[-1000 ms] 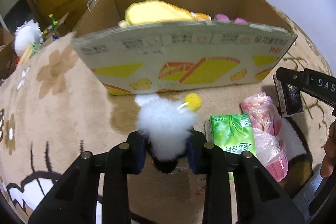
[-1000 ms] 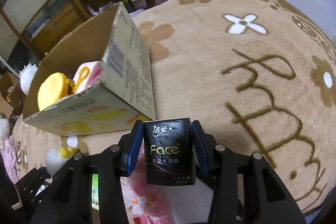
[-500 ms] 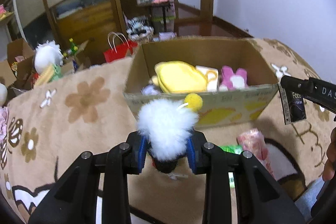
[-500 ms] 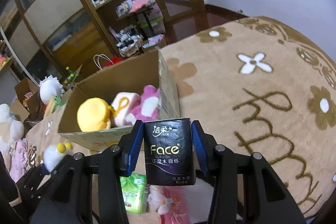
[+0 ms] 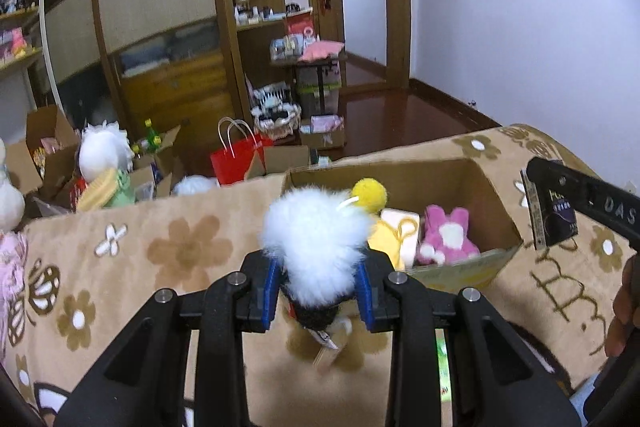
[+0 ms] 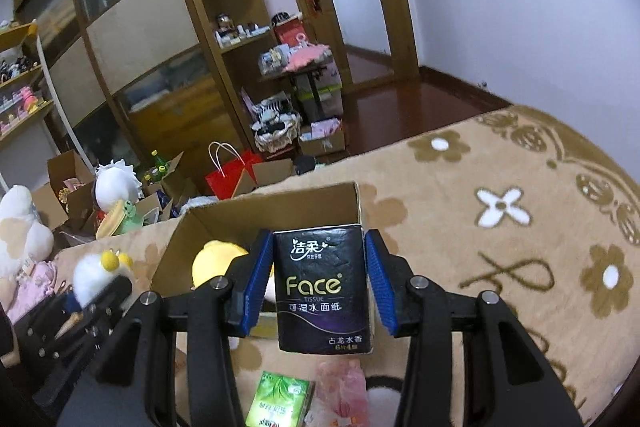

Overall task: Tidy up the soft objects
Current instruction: 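Lift the penguin and Face tissue pack over the box and lower them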

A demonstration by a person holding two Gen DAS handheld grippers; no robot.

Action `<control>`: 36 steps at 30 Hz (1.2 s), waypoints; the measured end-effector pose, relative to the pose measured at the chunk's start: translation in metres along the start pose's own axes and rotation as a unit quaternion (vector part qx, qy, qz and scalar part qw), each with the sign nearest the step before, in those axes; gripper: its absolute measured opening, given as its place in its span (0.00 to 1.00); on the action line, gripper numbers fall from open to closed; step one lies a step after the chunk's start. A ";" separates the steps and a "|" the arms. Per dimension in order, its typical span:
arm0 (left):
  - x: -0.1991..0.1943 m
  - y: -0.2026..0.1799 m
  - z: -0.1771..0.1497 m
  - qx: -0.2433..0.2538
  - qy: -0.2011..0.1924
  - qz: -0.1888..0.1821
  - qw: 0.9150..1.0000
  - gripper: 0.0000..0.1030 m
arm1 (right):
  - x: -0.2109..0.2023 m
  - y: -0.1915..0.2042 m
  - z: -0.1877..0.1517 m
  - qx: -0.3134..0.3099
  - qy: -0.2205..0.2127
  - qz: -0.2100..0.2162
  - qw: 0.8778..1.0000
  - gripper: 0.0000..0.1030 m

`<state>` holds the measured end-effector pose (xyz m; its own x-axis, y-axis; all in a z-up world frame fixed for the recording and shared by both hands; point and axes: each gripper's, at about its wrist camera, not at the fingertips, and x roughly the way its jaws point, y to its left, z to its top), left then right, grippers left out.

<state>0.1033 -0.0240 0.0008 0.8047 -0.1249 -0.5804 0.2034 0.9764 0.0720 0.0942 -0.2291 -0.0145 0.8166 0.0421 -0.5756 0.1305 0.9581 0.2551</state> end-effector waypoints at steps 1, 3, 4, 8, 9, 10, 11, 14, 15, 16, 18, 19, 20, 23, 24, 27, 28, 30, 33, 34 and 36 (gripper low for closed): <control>0.000 -0.001 0.005 0.004 -0.006 0.002 1.000 0.29 | -0.001 0.001 0.001 -0.002 -0.004 0.001 1.000 0.47; 0.001 0.000 0.014 -0.003 -0.015 -0.004 1.000 0.29 | -0.003 0.002 0.004 -0.007 -0.015 0.001 1.000 0.47; 0.001 0.002 0.020 -0.009 -0.019 -0.011 1.000 0.29 | -0.004 0.002 0.005 -0.010 -0.021 0.003 1.000 0.47; -0.003 0.002 0.036 -0.010 -0.043 -0.005 0.999 0.29 | -0.008 0.003 0.010 -0.021 -0.045 0.007 0.999 0.47; -0.002 0.002 0.038 -0.009 -0.046 -0.004 0.999 0.29 | -0.009 0.004 0.012 -0.024 -0.052 0.009 0.998 0.47; -0.001 0.002 0.041 -0.007 -0.049 -0.002 0.999 0.29 | -0.009 0.004 0.013 -0.027 -0.056 0.009 0.998 0.47; 0.001 0.002 0.043 -0.006 -0.050 0.000 0.999 0.29 | -0.009 0.005 0.014 -0.029 -0.060 0.010 0.998 0.47; 0.008 0.004 0.045 -0.012 -0.047 0.001 0.999 0.29 | -0.005 0.004 0.018 -0.028 -0.065 0.018 0.997 0.47; 0.012 0.005 0.045 -0.018 -0.044 0.000 0.999 0.29 | -0.003 0.003 0.018 -0.025 -0.064 0.020 0.997 0.47; 0.016 0.006 0.045 -0.022 -0.039 -0.002 0.999 0.30 | 0.000 0.003 0.019 -0.024 -0.062 0.024 0.997 0.47; 0.023 0.006 0.043 -0.021 -0.035 -0.001 0.999 0.30 | 0.007 0.004 0.019 -0.027 -0.058 0.023 0.998 0.47; 0.026 0.005 0.043 -0.017 -0.035 0.002 0.999 0.30 | 0.010 0.004 0.019 -0.029 -0.056 0.022 0.998 0.47; 0.028 0.004 0.042 -0.013 -0.036 0.003 0.999 0.30 | 0.013 0.005 0.019 -0.031 -0.053 0.022 0.998 0.47; 0.036 0.000 0.042 -0.004 -0.034 0.006 0.999 0.30 | 0.023 0.008 0.018 -0.032 -0.049 0.029 0.998 0.47; 0.040 0.000 0.041 -0.005 -0.029 0.005 1.000 0.30 | 0.025 0.009 0.018 -0.034 -0.047 0.030 0.998 0.47; 0.056 0.000 0.036 -0.010 0.000 0.002 1.000 0.30 | 0.035 0.012 0.016 -0.040 -0.040 0.033 0.998 0.47; 0.060 0.001 0.034 -0.013 0.007 0.000 1.000 0.30 | 0.037 0.013 0.015 -0.040 -0.038 0.034 0.998 0.47; 0.069 0.003 0.029 -0.017 0.019 -0.001 1.000 0.30 | 0.044 0.013 0.012 -0.041 -0.034 0.035 0.998 0.47; 0.078 0.005 0.023 -0.017 0.029 0.001 0.999 0.30 | 0.052 0.012 0.010 -0.038 -0.028 0.035 0.998 0.48; 0.080 0.005 0.022 -0.018 0.032 0.001 0.999 0.30 | 0.053 0.013 0.009 -0.037 -0.026 0.035 0.998 0.48; 0.085 0.005 0.019 -0.018 0.039 0.002 0.999 0.31 | 0.057 0.012 0.007 -0.037 -0.021 0.034 0.999 0.48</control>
<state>0.1832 -0.0331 -0.0326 0.7595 -0.1076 -0.6415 0.1784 0.9829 0.0465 0.1468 -0.2171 -0.0389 0.8448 0.0978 -0.5260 0.0326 0.9719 0.2330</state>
